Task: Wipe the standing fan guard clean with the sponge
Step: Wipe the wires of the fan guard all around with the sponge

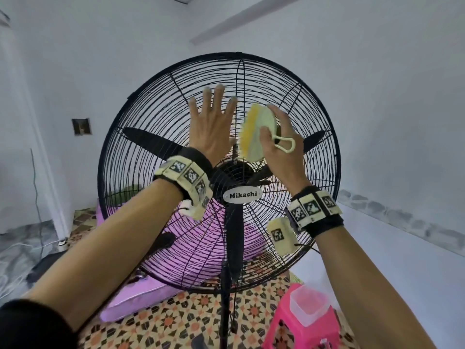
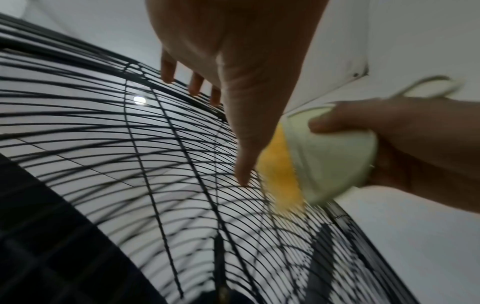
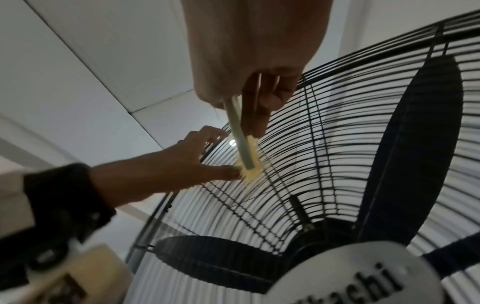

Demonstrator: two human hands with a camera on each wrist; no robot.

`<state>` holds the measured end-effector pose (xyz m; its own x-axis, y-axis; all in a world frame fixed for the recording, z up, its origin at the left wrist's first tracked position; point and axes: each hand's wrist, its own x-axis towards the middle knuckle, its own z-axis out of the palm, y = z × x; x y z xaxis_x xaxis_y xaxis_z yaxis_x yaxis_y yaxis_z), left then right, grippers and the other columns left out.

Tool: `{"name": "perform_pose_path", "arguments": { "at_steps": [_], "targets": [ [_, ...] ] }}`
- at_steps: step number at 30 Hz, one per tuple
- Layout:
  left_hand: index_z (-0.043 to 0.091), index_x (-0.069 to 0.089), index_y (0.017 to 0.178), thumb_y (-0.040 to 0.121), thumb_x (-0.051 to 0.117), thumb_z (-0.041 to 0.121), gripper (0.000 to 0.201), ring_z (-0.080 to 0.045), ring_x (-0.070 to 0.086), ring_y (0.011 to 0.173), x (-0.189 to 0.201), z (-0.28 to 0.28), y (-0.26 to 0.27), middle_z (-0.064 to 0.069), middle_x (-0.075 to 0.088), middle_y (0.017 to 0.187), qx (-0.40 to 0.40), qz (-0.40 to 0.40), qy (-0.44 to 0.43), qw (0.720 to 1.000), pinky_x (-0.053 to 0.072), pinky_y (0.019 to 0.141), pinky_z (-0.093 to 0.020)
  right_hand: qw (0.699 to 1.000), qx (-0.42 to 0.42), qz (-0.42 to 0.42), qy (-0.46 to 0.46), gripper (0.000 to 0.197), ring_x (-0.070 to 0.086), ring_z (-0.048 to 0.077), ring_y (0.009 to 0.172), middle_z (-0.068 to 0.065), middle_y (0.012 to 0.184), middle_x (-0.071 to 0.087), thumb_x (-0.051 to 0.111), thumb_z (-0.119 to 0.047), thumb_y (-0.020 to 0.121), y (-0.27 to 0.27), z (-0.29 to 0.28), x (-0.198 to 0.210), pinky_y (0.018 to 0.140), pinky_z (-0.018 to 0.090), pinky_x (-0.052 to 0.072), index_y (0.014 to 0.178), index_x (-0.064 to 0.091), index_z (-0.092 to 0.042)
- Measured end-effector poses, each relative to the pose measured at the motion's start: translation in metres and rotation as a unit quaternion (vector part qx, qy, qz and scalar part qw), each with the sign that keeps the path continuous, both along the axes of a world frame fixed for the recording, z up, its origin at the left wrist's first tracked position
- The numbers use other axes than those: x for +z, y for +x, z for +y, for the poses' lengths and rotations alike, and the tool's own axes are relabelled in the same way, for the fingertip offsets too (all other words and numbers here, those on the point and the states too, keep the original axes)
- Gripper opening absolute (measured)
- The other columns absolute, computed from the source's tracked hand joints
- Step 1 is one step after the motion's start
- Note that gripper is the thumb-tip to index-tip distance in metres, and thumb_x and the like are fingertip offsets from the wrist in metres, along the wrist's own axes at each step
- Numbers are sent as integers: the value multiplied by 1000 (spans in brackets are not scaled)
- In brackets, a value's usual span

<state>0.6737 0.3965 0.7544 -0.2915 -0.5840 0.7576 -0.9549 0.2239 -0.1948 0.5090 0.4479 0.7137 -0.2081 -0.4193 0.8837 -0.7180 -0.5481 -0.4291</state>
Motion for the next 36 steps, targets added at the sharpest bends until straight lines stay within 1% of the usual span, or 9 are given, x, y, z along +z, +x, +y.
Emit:
{"name": "perform_pose_path", "arguments": {
  "at_steps": [6,11,15,18,20,24,27,31,36],
  "targets": [
    [18,26,155,71,88,58,112,-41,16,152,33,-14,5,-18,16,163,4,14,47,999,19,120,-66,993,-103,38,39,43,65,15,58,4,84,69,56,-20,102,-10,-13,18,45,23,55,144,49,-16],
    [14,27,154,61,97,48,122,-45,13,153,43,-9,-1,-24,15,163,13,21,70,997,20,119,-68,999,7,32,5,44,69,12,67,-1,94,71,57,-26,102,-4,-12,19,56,34,62,146,50,-24],
    [5,17,159,70,95,35,122,-46,8,155,50,-3,-12,-26,8,167,23,15,90,996,18,120,-68,988,-143,56,26,41,67,21,63,7,84,71,56,-18,100,-13,-9,31,55,37,61,141,54,-16],
    [0,24,156,78,88,26,104,-45,13,154,51,-4,-14,-26,11,166,32,21,78,996,23,118,-68,998,-29,14,50,42,67,-1,71,-9,92,68,58,-22,100,-9,-4,34,61,24,61,142,53,-22],
    [-2,30,151,75,91,30,103,-43,20,151,49,-4,-14,-25,18,162,29,12,62,998,29,116,-67,998,6,-17,55,41,63,-7,70,-15,93,66,59,-23,100,-9,-6,33,63,21,60,141,55,-24],
    [-2,33,147,63,97,46,117,-41,27,146,48,-1,-10,-23,24,158,29,-11,57,998,37,114,-61,991,-131,-3,43,45,68,17,65,4,85,72,56,-22,97,-9,-10,36,55,33,60,142,54,-27],
    [-2,31,148,62,97,44,118,-41,25,147,48,-3,-10,-23,21,159,32,-1,61,998,36,114,-60,997,-60,33,21,44,65,10,59,-2,82,71,57,-20,98,-3,-8,41,47,26,57,142,54,-28],
    [-1,27,150,60,96,52,125,-39,26,145,46,-5,-7,-21,24,157,39,-4,60,997,37,113,-57,998,-50,44,17,38,64,14,57,1,80,72,57,-20,98,-3,-11,46,45,35,56,135,58,-25],
    [0,24,152,61,96,54,128,-40,26,145,49,-4,-9,-22,24,156,35,-9,67,997,38,114,-58,970,-197,116,85,38,56,9,61,-5,71,57,56,-14,97,-8,-2,74,44,17,35,134,55,-11]
  ]
}}
